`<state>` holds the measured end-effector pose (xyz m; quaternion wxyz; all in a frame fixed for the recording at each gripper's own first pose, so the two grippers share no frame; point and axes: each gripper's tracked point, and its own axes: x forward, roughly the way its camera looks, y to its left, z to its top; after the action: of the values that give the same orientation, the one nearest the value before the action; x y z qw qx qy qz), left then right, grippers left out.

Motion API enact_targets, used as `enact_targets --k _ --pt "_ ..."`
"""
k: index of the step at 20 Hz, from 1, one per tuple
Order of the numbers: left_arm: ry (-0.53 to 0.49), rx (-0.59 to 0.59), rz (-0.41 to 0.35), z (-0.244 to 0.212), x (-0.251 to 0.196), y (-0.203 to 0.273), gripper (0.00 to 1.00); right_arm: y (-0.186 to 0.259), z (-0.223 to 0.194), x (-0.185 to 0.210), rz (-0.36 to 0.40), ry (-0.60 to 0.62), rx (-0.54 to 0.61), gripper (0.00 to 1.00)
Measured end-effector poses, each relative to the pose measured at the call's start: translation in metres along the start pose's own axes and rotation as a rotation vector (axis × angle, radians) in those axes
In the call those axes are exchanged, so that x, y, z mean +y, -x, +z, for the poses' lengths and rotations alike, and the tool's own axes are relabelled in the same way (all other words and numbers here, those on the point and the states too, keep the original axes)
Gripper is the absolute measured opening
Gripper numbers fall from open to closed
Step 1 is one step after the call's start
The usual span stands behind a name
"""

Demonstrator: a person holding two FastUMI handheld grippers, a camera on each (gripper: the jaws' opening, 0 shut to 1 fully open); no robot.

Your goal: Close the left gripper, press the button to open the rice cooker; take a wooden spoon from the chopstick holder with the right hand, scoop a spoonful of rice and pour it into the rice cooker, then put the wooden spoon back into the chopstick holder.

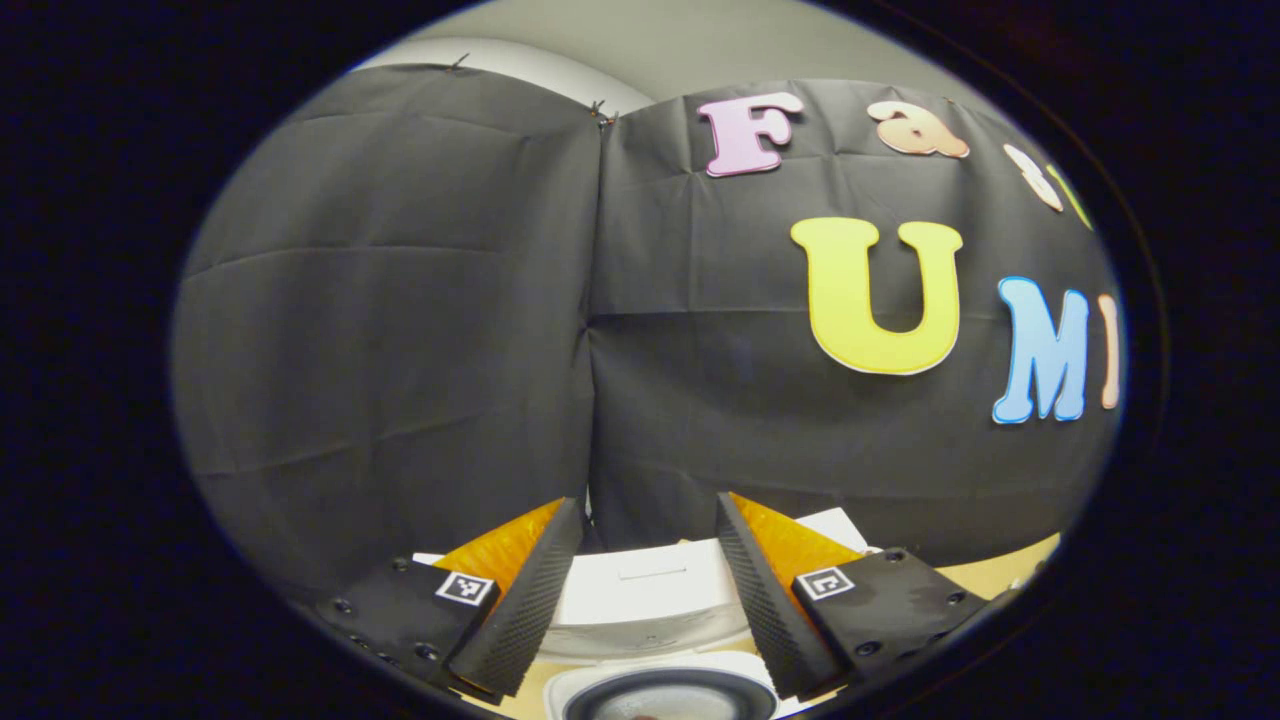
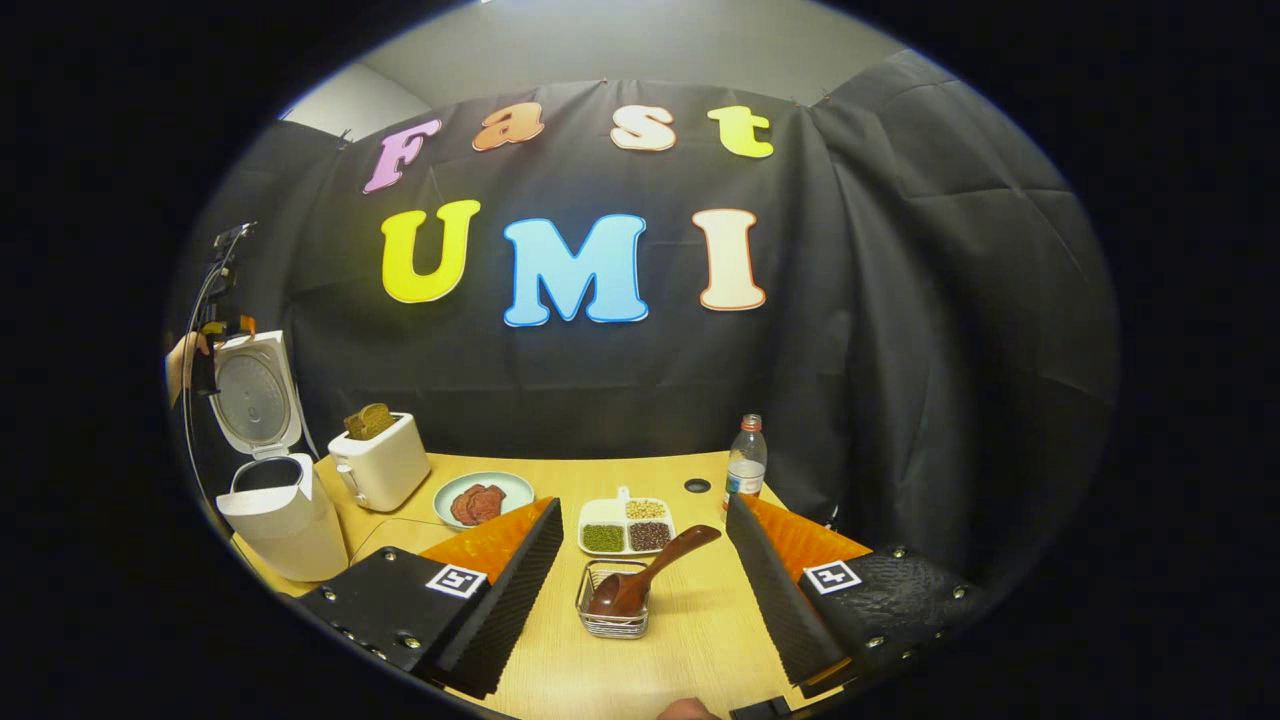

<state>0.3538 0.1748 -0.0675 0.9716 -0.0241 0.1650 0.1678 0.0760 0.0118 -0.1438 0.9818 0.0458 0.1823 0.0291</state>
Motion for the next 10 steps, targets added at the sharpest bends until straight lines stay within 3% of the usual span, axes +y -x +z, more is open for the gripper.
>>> enact_targets --k 2,5,8,9,10 --pt "0.002 -0.003 -0.009 -0.005 -0.004 0.015 0.97 -0.005 0.003 0.009 0.031 -0.004 -0.007 1.00" --pt "-0.007 -0.019 -0.026 -0.014 -0.010 0.039 0.94 -0.010 0.002 0.021 0.078 -0.004 -0.002 1.00" --pt "-0.014 -0.026 -0.039 -0.023 -0.017 0.062 0.97 -0.025 0.009 0.031 0.123 0.011 0.001 1.00" --pt "-0.014 -0.024 -0.041 -0.028 -0.019 0.069 0.91 -0.027 0.010 0.033 0.134 0.015 0.002 1.00" --pt "-0.011 -0.021 -0.041 -0.032 -0.021 0.075 0.91 -0.029 0.012 0.035 0.144 0.017 0.001 1.00"
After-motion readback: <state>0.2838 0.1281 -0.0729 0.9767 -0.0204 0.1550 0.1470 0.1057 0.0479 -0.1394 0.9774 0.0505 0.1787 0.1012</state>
